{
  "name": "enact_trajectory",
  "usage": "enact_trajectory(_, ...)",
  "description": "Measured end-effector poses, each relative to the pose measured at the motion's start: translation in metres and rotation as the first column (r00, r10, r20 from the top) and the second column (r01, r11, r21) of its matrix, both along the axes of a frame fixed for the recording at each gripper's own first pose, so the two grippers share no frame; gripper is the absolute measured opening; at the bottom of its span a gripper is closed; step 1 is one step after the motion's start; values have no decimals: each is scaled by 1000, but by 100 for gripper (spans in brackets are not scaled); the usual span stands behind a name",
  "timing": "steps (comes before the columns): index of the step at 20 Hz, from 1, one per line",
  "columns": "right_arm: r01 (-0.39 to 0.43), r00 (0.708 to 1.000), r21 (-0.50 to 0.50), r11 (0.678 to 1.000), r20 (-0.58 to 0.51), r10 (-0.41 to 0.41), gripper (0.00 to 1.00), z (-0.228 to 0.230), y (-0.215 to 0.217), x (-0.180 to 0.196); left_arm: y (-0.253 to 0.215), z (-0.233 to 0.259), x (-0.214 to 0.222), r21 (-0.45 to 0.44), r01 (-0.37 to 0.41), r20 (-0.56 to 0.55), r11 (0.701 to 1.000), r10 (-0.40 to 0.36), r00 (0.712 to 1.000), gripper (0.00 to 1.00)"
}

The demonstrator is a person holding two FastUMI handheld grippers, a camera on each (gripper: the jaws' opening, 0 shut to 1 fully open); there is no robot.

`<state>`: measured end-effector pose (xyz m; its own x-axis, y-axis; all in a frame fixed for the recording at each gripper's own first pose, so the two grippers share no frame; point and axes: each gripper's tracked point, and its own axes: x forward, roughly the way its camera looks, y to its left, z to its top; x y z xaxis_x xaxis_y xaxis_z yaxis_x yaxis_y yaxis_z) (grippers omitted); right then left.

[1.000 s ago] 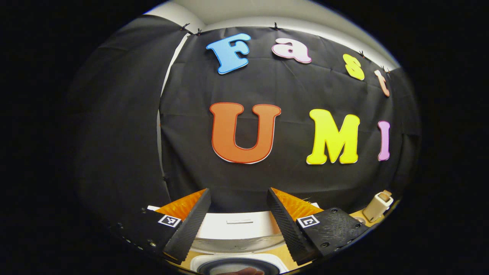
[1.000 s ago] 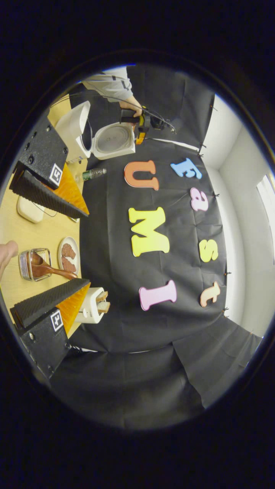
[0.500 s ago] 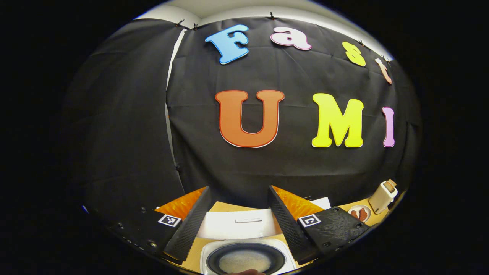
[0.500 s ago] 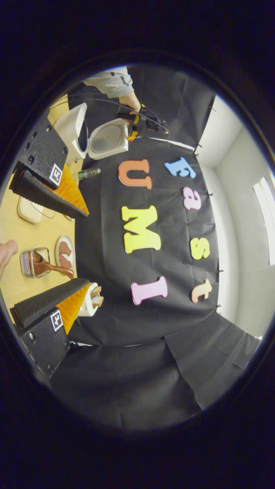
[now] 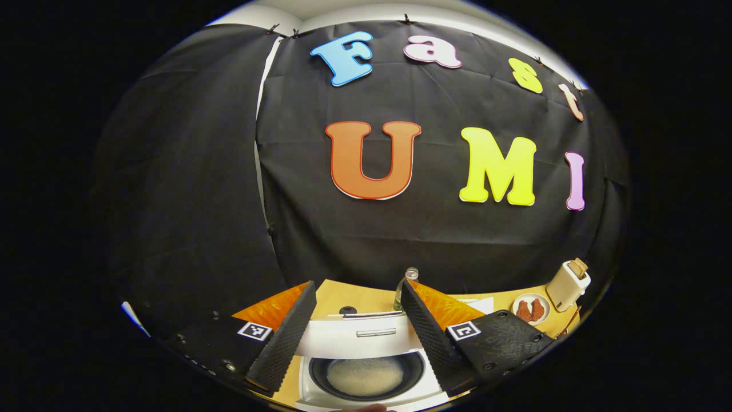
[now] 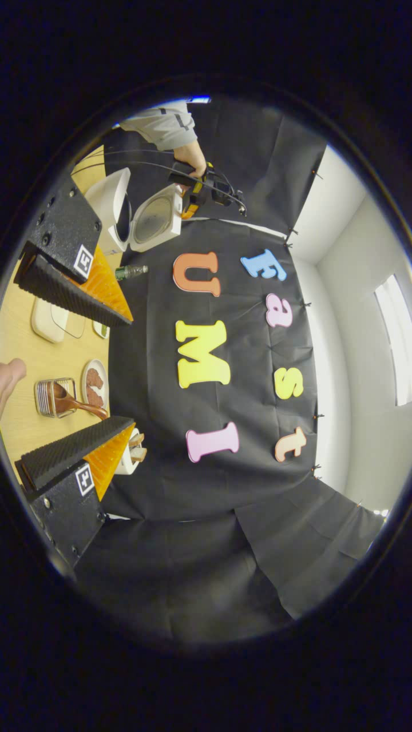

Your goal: Close the left gripper, press the button to open the rice cooker; take a wooden spoon from the chopstick holder with the right hand, scoop a spoonful of rice and pour it into the rice cooker, then put the wooden spoon back into the chopstick holder.

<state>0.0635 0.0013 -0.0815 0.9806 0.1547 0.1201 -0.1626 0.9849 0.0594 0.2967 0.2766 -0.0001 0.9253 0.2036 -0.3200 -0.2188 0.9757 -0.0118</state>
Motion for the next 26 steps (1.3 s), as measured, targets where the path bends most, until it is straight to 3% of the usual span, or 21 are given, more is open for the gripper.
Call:
enact_trajectory(1, 4, 1000, -5, 1000, -5, -4, 100, -2, -3, -1, -1, -8, -3, -10, 3, -27, 1000, -3, 1000, 100)
enact_trajectory(2, 6, 1000, -5, 1000, -8, -6, 96, -3, -5, -3, -2, -16, -6, -21, -1, -52, 1000, 0, 999, 96)
enact_trajectory(3, 10, 1000, -4, 1000, -9, -10, 100, -2, -7, -4, -2, -22, -11, -28, -12, -73, 1000, 10, 997, 96)
enact_trajectory(5, 15, 1000, -10, 1000, -12, -15, 96, -3, -9, -7, -6, -34, -19, -37, -15, -106, 999, 11, 994, 96)
enact_trajectory(7, 4, 1000, -5, 1000, -19, -4, 100, -3, -6, -10, -7, -44, -28, -51, -21, -149, 998, 13, 989, 96)
enact_trajectory(13, -41, 998, -6, 999, -45, 40, 100, -9, 9, -16, -13, -74, -49, -68, -36, -258, 997, 17, 966, 99)
enact_trajectory(16, -60, 997, -19, 998, -52, 59, 100, -13, 19, -19, -18, -95, -62, -65, -37, -308, 997, 15, 951, 99)
enact_trajectory(17, -65, 997, -24, 998, -54, 63, 96, -15, 21, -20, -17, -101, -67, -70, -39, -324, 997, 14, 946, 99)
enact_trajectory(26, -108, 992, -55, 993, -65, 105, 100, -22, 45, -25, -23, -155, -83, -88, -32, -440, 996, -10, 898, 100)
